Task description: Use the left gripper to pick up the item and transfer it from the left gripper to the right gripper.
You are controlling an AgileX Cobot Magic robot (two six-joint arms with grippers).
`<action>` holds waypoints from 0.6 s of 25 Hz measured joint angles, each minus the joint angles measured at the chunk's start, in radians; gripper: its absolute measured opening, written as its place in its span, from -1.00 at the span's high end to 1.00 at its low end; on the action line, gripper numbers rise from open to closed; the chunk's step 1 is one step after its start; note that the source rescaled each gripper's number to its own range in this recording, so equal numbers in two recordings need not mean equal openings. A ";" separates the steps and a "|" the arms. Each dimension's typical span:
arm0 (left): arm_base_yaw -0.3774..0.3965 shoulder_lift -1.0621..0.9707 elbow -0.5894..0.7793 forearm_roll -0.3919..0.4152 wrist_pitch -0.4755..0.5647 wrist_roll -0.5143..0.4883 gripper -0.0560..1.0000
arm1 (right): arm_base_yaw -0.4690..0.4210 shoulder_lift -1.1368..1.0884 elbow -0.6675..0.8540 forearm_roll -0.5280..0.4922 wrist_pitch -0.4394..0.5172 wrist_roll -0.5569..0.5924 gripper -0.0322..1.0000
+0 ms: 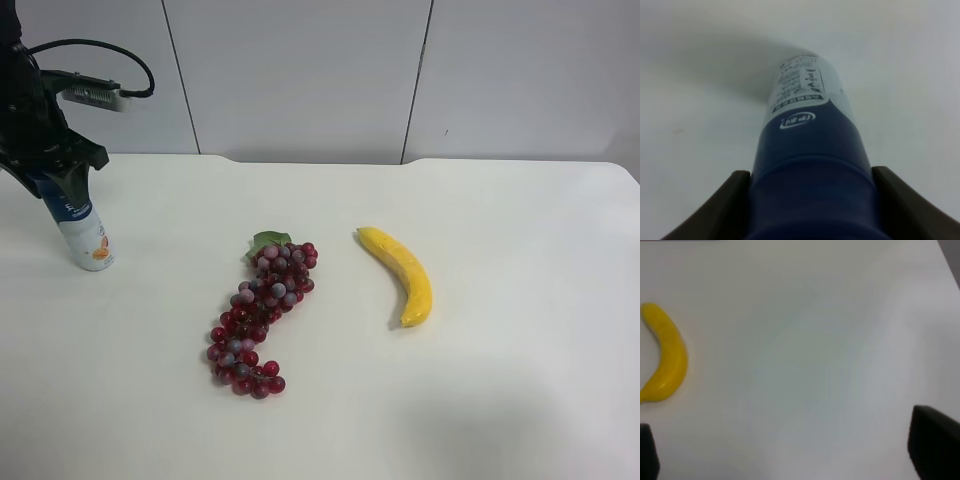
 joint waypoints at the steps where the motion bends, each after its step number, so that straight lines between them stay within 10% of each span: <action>1: 0.000 0.000 0.000 0.000 0.000 0.001 0.89 | 0.000 0.000 0.000 0.000 0.000 0.000 -1.00; 15: 0.001 -0.151 -0.001 -0.007 0.060 -0.007 0.89 | 0.000 0.000 0.000 0.000 0.000 0.000 -1.00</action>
